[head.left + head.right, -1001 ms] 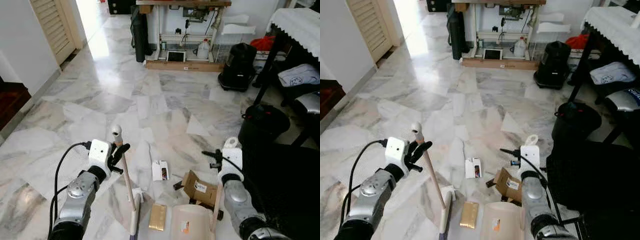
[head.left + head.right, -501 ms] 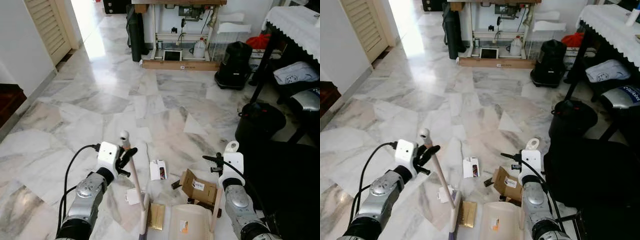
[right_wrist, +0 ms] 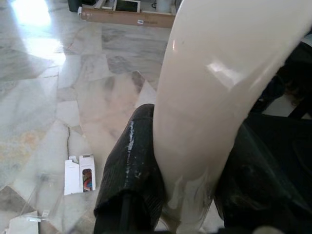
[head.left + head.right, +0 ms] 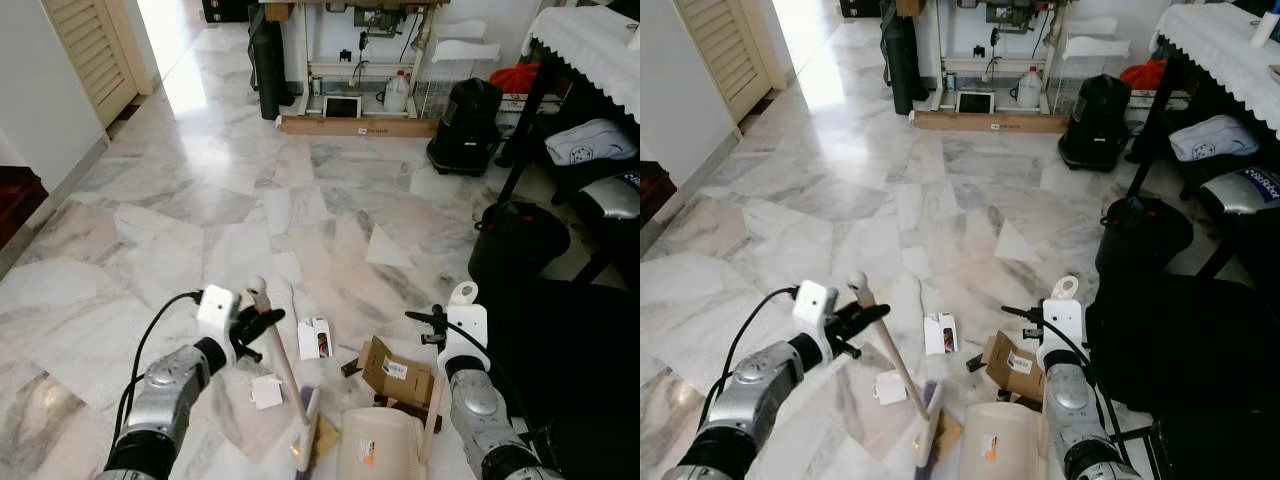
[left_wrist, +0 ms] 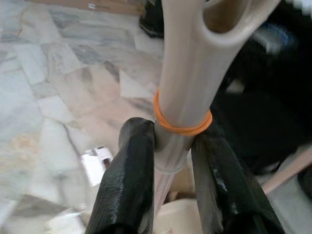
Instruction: Sweep floor
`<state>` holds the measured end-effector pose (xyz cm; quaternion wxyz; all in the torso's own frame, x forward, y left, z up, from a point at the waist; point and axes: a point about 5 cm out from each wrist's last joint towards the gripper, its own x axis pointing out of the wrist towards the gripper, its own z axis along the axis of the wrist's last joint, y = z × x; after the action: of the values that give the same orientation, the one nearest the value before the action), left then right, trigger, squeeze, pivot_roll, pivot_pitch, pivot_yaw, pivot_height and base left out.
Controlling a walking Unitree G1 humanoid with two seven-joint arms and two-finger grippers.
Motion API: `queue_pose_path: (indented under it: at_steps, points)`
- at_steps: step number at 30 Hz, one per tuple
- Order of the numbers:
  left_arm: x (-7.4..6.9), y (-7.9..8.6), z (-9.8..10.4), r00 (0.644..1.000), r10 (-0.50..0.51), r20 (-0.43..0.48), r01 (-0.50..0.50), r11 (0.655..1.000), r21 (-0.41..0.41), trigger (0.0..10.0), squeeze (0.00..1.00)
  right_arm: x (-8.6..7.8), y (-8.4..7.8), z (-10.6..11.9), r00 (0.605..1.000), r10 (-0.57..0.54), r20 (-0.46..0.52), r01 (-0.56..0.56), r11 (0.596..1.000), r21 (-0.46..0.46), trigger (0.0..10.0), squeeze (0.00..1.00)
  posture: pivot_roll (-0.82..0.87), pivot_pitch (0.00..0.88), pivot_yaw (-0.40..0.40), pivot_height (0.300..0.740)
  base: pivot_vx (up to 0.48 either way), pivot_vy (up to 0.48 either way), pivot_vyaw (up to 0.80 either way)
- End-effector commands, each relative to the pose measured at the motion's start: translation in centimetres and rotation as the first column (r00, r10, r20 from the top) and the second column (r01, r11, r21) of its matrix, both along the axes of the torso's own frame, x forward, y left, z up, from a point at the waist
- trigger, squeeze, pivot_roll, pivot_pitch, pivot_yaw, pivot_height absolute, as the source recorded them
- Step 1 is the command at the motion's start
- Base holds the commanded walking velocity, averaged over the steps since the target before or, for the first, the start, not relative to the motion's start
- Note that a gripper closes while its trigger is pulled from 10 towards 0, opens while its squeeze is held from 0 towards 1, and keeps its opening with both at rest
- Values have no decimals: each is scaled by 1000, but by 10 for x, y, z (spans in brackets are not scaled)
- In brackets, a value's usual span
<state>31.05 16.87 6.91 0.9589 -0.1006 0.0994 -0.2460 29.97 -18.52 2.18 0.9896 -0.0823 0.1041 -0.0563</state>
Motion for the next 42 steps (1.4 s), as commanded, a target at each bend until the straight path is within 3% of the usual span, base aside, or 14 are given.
queue_pose_path:
  at_steps: [1,4,10,15,29,34,42]
  points:
    - [6,0,14,999,10,37,-6,996,-90,10000,0,3,4,1,1000,9,-15,-9,1000,2,10000,0,38,4,8,740,0,0,0]
    - [11,11,27,988,107,107,-98,992,-84,10000,0,5,7,2,1000,14,-18,-14,1000,4,10000,0,51,0,10,740,0,0,0]
    - [4,22,42,973,107,206,-122,991,58,10000,0,7,10,2,1000,19,-24,-18,1000,11,10000,0,69,0,12,740,0,0,0]
    - [1,25,47,967,90,237,-121,985,120,10000,0,8,11,2,999,20,-31,-20,1000,14,10000,0,79,0,12,740,0,0,0]
    - [-10,12,17,994,-42,96,19,973,231,10000,0,11,18,1,997,45,-62,-43,999,32,10000,0,76,0,17,740,0,0,0]
    - [-17,8,9,991,-131,17,121,949,291,10000,0,10,21,-2,994,57,-95,-54,998,39,10000,0,85,0,23,740,0,0,0]
    - [-20,10,9,983,-184,-11,177,919,352,10000,0,10,26,-3,992,73,-105,-68,997,45,10000,0,94,0,27,740,0,0,0]
